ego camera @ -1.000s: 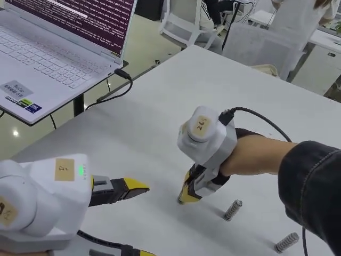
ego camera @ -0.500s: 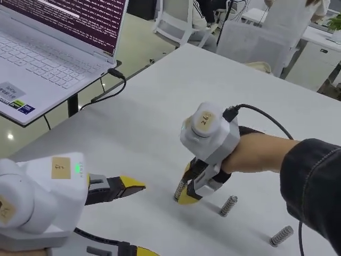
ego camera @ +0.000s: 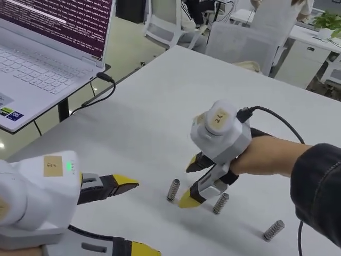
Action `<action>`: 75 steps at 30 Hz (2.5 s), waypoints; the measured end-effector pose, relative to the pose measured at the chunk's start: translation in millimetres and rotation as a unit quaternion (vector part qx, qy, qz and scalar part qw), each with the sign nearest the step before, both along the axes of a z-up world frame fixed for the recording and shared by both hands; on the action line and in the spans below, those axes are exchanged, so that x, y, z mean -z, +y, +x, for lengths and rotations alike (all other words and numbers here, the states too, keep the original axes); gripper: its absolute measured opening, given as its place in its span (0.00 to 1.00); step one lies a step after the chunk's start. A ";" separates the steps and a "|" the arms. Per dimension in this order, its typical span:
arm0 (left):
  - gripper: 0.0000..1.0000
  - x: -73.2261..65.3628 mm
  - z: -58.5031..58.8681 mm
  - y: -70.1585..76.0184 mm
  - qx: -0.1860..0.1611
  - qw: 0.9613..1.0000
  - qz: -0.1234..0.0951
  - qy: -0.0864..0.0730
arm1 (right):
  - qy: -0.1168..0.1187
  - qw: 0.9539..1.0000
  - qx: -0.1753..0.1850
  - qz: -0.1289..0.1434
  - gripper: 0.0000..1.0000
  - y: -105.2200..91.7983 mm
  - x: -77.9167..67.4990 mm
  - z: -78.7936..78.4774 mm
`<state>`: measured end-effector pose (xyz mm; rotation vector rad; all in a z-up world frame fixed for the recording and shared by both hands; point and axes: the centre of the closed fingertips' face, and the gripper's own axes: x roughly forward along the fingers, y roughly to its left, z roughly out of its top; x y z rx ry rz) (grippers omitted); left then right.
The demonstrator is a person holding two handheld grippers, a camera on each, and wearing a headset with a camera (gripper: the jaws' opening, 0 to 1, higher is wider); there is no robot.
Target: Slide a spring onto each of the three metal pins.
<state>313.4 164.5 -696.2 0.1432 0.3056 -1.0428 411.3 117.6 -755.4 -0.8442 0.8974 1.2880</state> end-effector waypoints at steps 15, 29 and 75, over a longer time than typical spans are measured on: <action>0.63 2.0 5.3 1.7 -0.006 1.000 0.003 0.003 | -0.037 0.996 0.053 0.062 0.67 -17.4 -24.4 2.1; 0.63 -0.1 12.9 -2.7 -0.003 1.000 0.005 0.001 | -0.083 0.984 0.112 0.112 0.69 -54.8 -56.0 0.4; 0.67 -2.3 23.7 -21.4 0.004 1.000 -0.001 0.005 | -0.134 0.906 0.331 0.226 0.69 -181.8 -42.1 -88.4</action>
